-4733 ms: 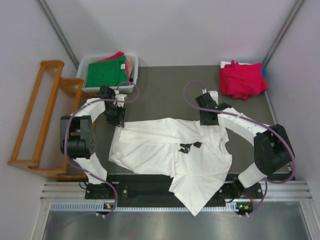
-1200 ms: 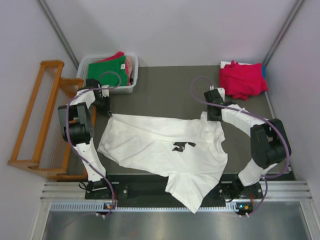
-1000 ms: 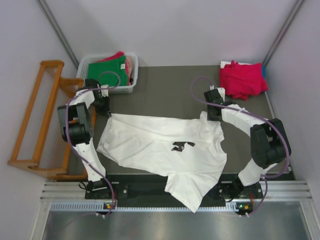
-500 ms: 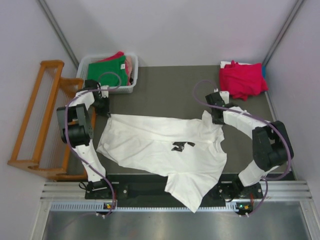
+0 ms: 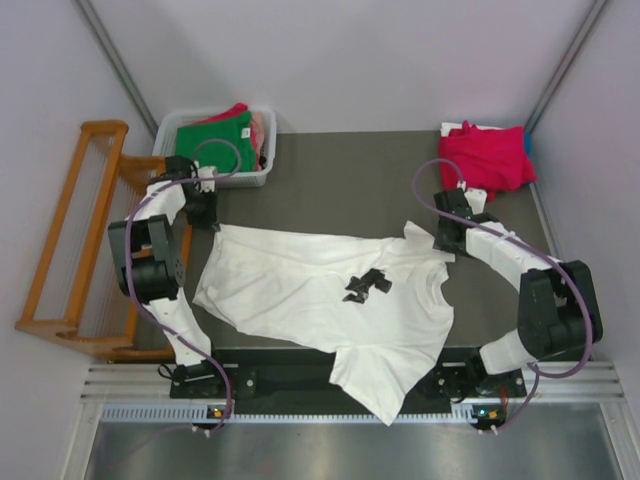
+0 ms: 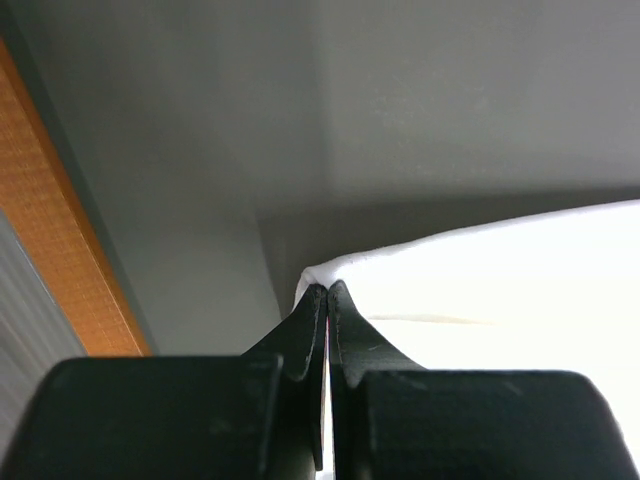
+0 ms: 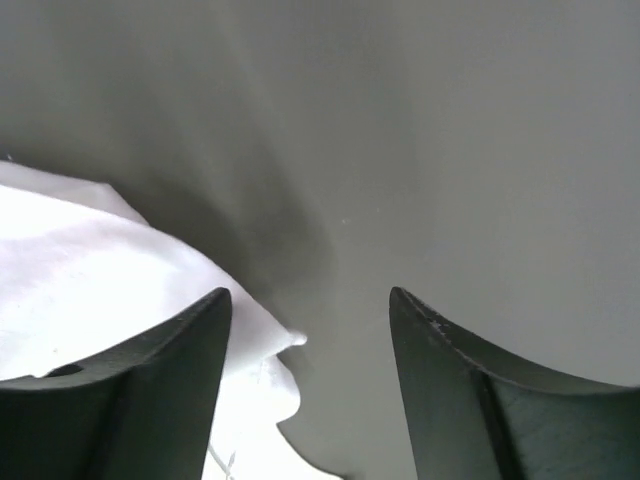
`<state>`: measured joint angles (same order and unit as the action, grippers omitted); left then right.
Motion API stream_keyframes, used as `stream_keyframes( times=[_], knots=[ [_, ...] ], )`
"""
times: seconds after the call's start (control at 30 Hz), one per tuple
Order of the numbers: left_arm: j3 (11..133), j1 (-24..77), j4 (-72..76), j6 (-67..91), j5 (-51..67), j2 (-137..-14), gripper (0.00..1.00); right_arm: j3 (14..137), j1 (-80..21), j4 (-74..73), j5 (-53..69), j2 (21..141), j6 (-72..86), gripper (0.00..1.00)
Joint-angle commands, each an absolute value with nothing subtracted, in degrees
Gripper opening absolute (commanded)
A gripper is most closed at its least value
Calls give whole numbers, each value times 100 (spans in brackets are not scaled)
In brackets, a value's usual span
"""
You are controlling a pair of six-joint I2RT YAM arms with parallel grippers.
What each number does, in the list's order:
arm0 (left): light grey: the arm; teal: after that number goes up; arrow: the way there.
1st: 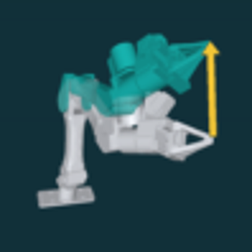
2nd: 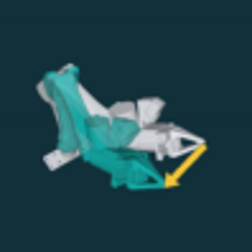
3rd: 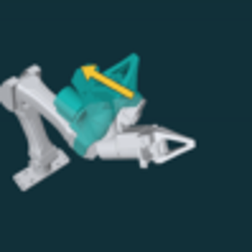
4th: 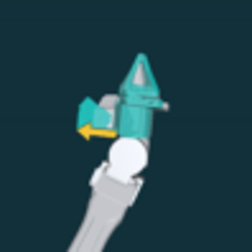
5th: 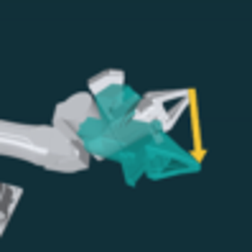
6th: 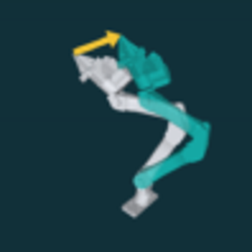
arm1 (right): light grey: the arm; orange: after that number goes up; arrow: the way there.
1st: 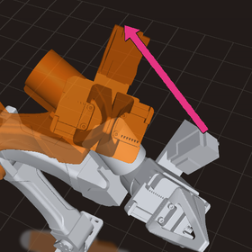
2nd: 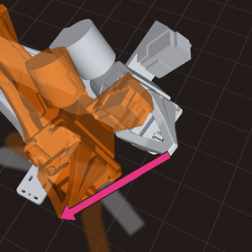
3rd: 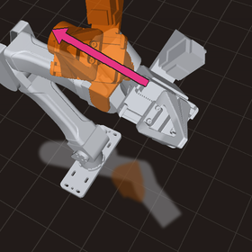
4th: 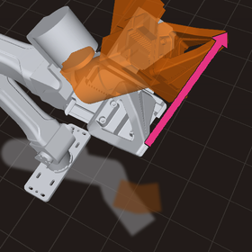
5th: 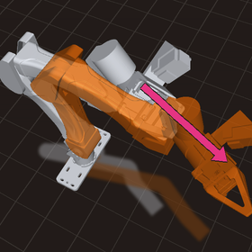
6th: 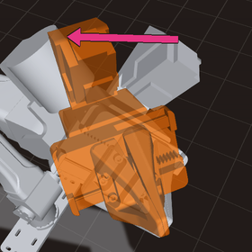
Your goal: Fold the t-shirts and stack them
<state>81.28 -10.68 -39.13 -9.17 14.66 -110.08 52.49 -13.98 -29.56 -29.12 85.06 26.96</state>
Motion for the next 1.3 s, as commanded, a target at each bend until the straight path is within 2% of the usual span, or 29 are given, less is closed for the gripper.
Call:
stream_keyframes(
  times=[0.0, 0.33, 0.53, 0.6, 0.73, 0.87, 1.03, 1.13, 1.27],
  knots=[
    [8226, -1064, -3955, -1037, 1538, -10696, 0, 5256, -1380, -2751, -2874, 8270, 2734, 66],
    [8112, -1011, -4016, -1063, 1529, -10670, 0, 6116, -1380, -2452, -2725, 9263, 2470, 63],
    [8209, -984, -4140, -1063, 1731, -10652, 2, 6109, -1687, -2434, -2785, 9010, 2409, 61],
    [8218, -949, -4166, -1099, 1697, -10696, 15, 6065, -1923, -2495, -3084, 8913, 2268, 61],
    [8183, -940, -4096, -1090, 1547, -10714, 77, 5889, -2030, -2566, -3033, 8676, 2276, 61],
    [8174, -940, -4122, -1134, 1529, -10679, 88, 5739, -2039, -2575, -3023, 8491, 2294, 59],
    [7999, -809, -4552, -1326, 1740, -10258, 88, 5730, -2127, -2724, -3041, 8253, 2285, 59],
    [7516, -624, -4833, -1668, 1696, -9792, 88, 5722, -2215, -2812, -3058, 8165, 2303, 59],
    [6287, -580, -4843, -2170, 1468, -9098, 86, 5529, -2311, -2804, -3050, 8033, 2347, 59]
  ],
)
